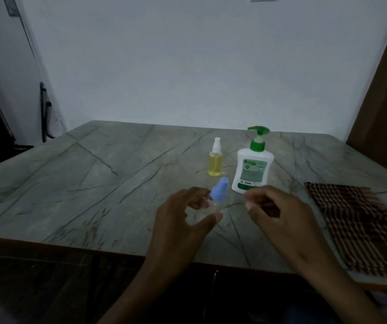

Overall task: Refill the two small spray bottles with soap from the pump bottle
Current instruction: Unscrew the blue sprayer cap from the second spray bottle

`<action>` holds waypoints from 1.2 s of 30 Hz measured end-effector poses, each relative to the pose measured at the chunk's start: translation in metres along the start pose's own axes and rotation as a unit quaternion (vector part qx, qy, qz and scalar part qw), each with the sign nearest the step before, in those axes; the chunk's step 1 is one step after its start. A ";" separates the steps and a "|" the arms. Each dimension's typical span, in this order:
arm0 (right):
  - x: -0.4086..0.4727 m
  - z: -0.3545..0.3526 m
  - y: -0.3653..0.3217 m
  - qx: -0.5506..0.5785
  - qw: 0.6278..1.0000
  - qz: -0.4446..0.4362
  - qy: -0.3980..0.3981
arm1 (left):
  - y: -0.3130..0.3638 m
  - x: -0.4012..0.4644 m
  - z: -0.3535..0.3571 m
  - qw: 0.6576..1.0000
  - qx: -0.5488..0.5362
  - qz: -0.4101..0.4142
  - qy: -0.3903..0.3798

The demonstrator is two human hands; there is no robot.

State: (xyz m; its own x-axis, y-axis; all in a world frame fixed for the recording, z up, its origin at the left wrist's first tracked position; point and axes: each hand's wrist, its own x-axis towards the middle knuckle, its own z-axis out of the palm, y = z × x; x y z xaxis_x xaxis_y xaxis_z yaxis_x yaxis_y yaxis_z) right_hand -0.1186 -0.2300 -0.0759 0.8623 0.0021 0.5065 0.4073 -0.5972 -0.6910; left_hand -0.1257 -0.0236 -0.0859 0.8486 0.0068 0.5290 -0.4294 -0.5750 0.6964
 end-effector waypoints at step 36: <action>0.019 -0.023 -0.053 -0.072 0.972 -0.136 -0.178 | -0.009 -0.009 0.003 0.994 -0.077 0.080 -0.008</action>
State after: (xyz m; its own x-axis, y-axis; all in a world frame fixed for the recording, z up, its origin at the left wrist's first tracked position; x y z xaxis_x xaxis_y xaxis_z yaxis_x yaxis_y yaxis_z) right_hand -0.1307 -0.2171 -0.0173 0.7887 0.4377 0.4317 0.6103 -0.6420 -0.4641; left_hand -0.1284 -0.0210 -0.0979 0.7697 -0.0881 0.6324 -0.6008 -0.4350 0.6707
